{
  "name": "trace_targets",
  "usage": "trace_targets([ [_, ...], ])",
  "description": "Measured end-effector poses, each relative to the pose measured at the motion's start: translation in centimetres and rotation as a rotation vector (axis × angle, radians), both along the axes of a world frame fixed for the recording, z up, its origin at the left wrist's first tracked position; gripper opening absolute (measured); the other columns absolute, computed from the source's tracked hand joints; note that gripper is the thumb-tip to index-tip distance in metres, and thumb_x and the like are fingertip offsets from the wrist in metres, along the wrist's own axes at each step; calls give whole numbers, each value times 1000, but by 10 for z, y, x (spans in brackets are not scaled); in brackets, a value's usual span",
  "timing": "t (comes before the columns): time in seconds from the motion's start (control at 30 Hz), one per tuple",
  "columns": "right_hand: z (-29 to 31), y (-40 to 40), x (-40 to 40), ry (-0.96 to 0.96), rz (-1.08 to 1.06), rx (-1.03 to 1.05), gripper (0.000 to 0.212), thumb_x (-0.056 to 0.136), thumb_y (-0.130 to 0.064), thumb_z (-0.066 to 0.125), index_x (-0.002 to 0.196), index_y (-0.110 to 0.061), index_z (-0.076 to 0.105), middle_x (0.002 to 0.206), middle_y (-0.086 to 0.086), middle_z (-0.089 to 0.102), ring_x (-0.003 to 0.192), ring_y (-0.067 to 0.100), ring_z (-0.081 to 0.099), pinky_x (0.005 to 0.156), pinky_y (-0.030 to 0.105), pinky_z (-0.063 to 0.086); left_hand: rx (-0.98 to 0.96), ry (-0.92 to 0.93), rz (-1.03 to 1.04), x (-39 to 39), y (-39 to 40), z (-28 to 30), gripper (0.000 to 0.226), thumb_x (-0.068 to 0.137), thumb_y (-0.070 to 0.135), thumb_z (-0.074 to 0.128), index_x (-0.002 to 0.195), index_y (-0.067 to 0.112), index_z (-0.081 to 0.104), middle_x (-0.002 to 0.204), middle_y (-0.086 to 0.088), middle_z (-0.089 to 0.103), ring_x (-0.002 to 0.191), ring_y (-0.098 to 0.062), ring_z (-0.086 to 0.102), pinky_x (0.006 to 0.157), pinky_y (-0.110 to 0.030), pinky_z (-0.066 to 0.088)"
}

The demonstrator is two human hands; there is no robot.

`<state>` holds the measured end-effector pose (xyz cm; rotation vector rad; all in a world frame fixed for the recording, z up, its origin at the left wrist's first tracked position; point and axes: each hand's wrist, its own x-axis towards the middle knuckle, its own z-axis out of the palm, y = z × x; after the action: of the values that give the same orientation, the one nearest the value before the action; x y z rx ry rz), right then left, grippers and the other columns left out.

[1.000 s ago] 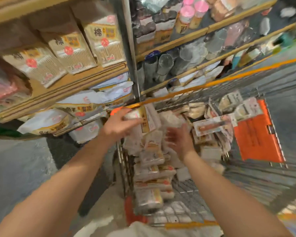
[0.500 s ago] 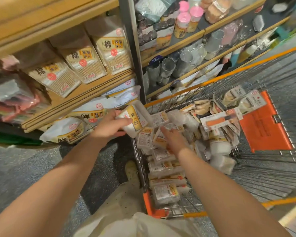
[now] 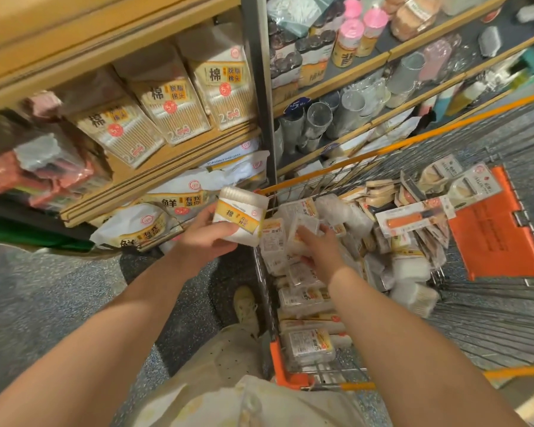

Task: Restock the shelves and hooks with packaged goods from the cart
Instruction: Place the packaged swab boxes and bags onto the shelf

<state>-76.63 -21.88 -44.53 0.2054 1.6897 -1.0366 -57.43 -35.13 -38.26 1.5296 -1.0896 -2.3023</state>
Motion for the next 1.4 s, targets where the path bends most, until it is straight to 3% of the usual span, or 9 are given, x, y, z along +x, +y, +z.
trace_targets([
  [0.1,15,5,-2,-5,-66,-65,39,94,-26,63,128,-27,42,109,0,63,93,21,65,71,35,58,19,66,-42,3,-1,2,58,69,14,67,125,20,58,118,-4,70,114,-25,63,101,-45,47],
  [0.2,33,12,-3,3,-87,-140,47,93,-23,62,138,-19,48,110,9,69,88,27,71,76,43,60,23,141,-20,3,-1,4,66,75,12,68,138,14,47,129,-10,64,120,-28,61,105,-46,45],
  [0.33,70,17,-1,44,-116,-288,41,98,-9,53,137,-18,47,103,15,68,45,12,58,32,19,38,-1,236,38,-9,-2,18,32,93,0,50,121,15,54,110,-8,72,104,-29,68,79,-38,60],
  [0.57,136,10,3,203,-41,-393,41,96,-19,59,132,-34,46,109,-7,67,84,11,63,64,27,43,-58,274,114,-15,-1,51,23,93,8,55,114,19,56,113,-8,69,112,-30,63,90,-45,53],
  [0.7,167,-9,6,272,59,-429,46,96,-22,61,137,-37,46,123,-3,59,85,11,56,70,29,44,-157,316,135,-13,-2,77,25,92,13,58,116,21,55,116,-9,66,111,-28,62,78,-36,59],
  [0.87,208,-32,16,330,259,-579,27,97,-16,57,119,-32,58,78,-11,71,67,10,64,62,28,50,-283,344,142,3,0,113,48,76,32,70,118,15,55,113,-7,65,114,-28,61,82,-32,56],
  [1.03,237,-48,32,286,353,-671,43,92,-19,64,133,-26,53,102,-3,70,75,9,67,55,24,51,-465,282,208,27,-3,141,72,77,51,68,136,14,49,126,-4,65,109,-18,64,78,-28,52],
  [1.2,264,-80,51,264,438,-706,54,88,-37,67,139,-37,48,139,-3,55,120,15,59,71,28,53,-567,243,344,49,-22,187,41,89,37,64,124,19,51,120,-4,63,104,-20,62,69,-31,53],
  [1.4,307,-127,67,250,459,-816,38,97,-26,59,134,-31,51,111,-6,71,88,10,69,61,24,52,-681,209,398,66,-65,239,58,91,27,66,141,18,39,124,-5,65,104,-23,68,80,-42,59],
])
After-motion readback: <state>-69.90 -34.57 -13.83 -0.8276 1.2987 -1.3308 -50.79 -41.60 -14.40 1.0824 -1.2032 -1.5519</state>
